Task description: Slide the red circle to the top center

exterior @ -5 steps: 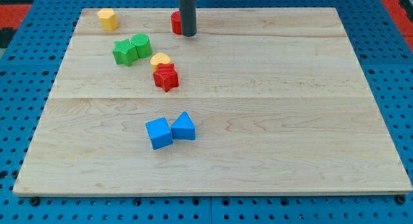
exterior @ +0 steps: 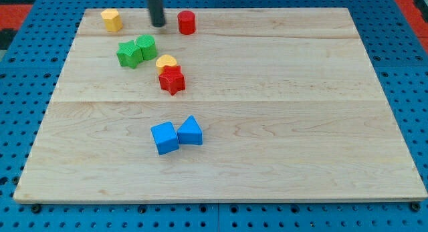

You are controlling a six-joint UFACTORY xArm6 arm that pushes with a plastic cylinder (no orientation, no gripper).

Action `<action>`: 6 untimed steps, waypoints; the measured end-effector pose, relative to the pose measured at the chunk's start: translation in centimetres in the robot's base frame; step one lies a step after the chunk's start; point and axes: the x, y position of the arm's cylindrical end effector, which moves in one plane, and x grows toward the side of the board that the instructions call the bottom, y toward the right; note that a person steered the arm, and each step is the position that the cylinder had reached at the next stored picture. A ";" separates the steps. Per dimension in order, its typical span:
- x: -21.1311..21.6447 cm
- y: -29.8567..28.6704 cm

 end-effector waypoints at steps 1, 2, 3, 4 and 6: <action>1.5 3.4; 1.2 5.3; 0.7 6.3; 0.7 6.3; 0.7 0.6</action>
